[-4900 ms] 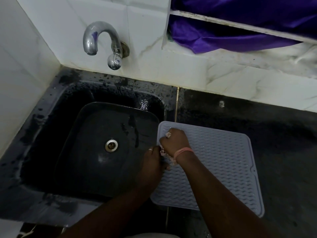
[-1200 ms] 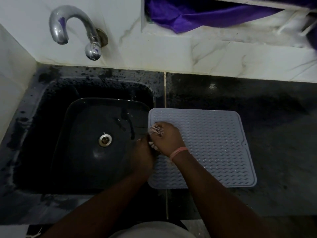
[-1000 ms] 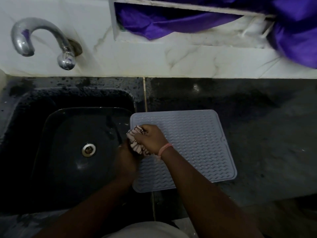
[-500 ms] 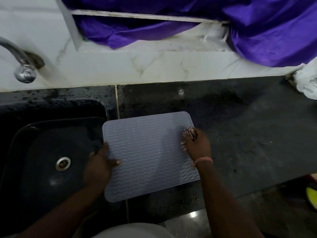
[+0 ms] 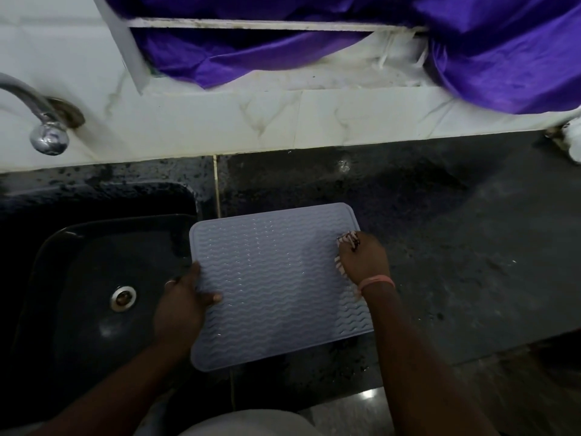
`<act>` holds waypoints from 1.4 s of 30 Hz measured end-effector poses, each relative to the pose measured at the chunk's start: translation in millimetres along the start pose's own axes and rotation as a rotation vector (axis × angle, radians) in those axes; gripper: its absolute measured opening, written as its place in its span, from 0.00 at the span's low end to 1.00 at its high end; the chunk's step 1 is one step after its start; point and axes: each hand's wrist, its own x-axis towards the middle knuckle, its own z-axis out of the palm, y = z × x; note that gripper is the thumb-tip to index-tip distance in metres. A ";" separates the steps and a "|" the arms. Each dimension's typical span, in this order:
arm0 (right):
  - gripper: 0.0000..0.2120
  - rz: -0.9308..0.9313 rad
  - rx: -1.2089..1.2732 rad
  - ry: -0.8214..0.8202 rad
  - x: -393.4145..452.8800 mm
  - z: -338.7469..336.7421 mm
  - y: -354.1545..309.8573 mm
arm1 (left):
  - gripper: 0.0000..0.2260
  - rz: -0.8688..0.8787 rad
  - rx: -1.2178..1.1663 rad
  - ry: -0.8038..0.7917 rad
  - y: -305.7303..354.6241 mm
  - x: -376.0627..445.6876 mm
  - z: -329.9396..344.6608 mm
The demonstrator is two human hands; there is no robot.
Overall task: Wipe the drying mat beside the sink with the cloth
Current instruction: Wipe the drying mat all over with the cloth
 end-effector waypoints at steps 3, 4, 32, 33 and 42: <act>0.14 -0.039 -0.062 -0.031 0.5 1.3 -10.2 | 0.38 -0.003 -0.005 0.003 0.5 0.0 -0.5; 0.13 -0.052 -0.089 -0.040 -0.2 2.3 -13.4 | 0.38 -0.003 -0.012 0.004 0.1 -0.2 -0.2; 0.13 -0.276 0.029 -0.155 -58.9 94.0 -87.1 | 0.29 0.033 -0.317 0.015 0.7 -6.1 -4.3; 0.13 -0.283 0.024 -0.165 -60.2 97.2 -89.7 | 0.29 0.042 -0.302 0.016 1.2 -6.7 -5.3; 0.15 -0.360 0.015 -0.233 -77.2 131.2 -116.8 | 0.53 -0.084 -0.282 0.002 9.3 -12.6 -12.9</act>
